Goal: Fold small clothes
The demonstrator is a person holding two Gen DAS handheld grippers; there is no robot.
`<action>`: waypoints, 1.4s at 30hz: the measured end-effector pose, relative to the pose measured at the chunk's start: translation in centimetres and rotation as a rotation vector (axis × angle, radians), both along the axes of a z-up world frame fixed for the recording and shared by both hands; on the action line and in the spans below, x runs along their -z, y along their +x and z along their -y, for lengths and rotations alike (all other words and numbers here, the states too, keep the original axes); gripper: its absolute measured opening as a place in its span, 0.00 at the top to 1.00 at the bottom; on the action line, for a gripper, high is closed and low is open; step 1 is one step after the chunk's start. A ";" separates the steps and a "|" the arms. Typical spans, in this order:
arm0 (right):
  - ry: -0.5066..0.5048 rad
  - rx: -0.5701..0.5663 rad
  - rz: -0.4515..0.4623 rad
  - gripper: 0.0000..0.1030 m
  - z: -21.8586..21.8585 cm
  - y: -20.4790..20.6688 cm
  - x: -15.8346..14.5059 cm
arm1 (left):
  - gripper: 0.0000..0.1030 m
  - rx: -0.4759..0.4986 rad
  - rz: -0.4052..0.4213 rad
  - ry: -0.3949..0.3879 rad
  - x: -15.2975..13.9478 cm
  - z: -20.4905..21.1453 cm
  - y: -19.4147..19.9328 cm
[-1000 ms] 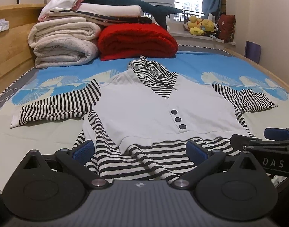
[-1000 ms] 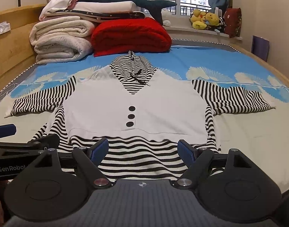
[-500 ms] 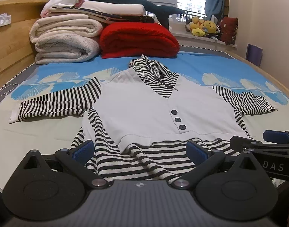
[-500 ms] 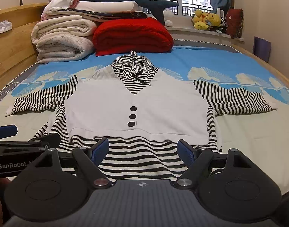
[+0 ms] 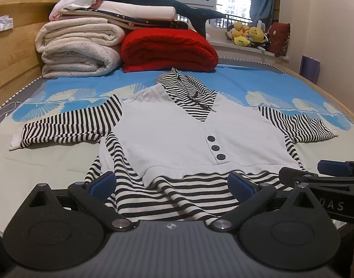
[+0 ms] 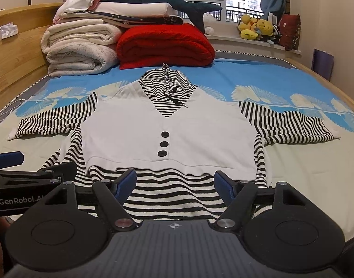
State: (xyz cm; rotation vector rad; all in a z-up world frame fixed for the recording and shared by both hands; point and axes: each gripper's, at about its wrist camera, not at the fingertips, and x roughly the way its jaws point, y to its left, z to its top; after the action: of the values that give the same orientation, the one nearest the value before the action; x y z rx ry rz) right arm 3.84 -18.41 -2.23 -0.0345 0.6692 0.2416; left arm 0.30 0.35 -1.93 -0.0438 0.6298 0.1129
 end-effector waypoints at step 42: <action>0.030 0.361 -0.445 0.96 9.6 5.6 8.7 | 0.96 -0.337 -0.440 -0.015 8.2 -10.8 3.7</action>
State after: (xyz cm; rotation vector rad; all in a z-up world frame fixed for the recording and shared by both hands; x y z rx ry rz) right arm 9.44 -28.01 -10.93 0.1730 1.0979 -0.0943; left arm 4.04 11.18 -10.13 -0.1426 1.0597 0.4518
